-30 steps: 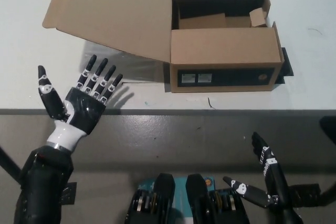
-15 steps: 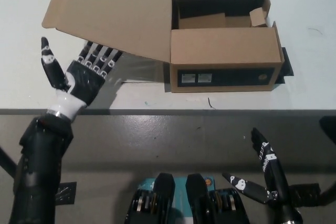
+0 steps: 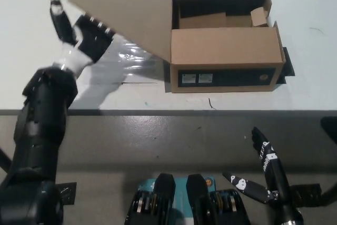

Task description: A small storge box is placed at the center of the table and the robot uses its left hand to push the lid and close it

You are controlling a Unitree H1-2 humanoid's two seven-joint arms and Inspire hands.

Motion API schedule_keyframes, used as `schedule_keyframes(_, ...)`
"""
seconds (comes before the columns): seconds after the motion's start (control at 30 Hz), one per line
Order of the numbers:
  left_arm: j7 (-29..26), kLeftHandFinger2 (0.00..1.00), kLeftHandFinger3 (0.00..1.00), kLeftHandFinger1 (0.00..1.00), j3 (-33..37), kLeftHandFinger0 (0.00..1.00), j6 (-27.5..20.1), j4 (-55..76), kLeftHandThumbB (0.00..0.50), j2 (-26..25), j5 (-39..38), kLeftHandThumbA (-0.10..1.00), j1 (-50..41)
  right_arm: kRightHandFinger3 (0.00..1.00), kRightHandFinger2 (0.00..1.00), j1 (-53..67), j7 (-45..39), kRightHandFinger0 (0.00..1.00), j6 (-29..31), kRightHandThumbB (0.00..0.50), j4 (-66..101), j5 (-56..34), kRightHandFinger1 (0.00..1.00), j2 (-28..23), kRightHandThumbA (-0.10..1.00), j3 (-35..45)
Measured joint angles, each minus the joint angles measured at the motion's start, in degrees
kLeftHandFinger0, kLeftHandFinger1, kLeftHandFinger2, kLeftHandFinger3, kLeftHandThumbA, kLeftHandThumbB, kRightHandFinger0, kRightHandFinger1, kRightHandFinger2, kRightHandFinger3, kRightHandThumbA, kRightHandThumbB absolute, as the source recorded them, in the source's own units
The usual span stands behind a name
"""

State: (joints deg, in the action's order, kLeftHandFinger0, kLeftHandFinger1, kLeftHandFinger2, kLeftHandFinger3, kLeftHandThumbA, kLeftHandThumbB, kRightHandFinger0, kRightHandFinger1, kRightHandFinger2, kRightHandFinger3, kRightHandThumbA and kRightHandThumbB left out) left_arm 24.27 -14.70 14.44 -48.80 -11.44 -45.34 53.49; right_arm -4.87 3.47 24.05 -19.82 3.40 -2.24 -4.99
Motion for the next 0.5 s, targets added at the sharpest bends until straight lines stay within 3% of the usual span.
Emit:
schedule_keyframes(0.17,-0.68,1.0,1.0,1.0,8.43,1.0,-1.53,6.57,0.433,0.07,6.62,1.0,-0.2,1.0,1.0,0.02,-0.03,1.0,-0.02,0.349,-0.04,0.07,1.0,-0.01,1.0,0.01)
schedule_keyframes(0.2,-0.82,1.0,1.0,1.0,9.66,1.0,-1.74,7.44,0.465,0.09,7.63,1.0,-0.32,1.0,1.0,0.02,-0.03,1.0,-0.02,0.349,-0.05,0.09,1.0,0.0,1.0,0.01)
schedule_keyframes(0.3,-1.14,1.0,1.0,1.0,13.92,1.0,-2.28,9.79,0.425,0.11,11.26,1.0,-0.67,1.0,1.0,0.02,-0.03,1.0,-0.02,0.352,-0.1,0.11,1.0,0.0,1.0,0.01)
schedule_keyframes(0.33,-1.21,1.0,1.0,1.0,15.19,1.0,-2.45,10.35,0.446,0.14,12.42,1.0,-0.76,1.0,1.0,0.02,-0.03,1.0,-0.03,0.355,-0.12,0.12,1.0,0.0,1.0,0.01)
schedule_keyframes(0.5,-2.18,1.0,1.0,1.0,21.8,1.0,-4.6,12.74,0.434,0.2,18.73,1.0,-0.88,1.0,1.0,0.02,-0.04,1.0,-0.03,0.363,-0.49,0.12,1.0,0.0,1.0,0.01)
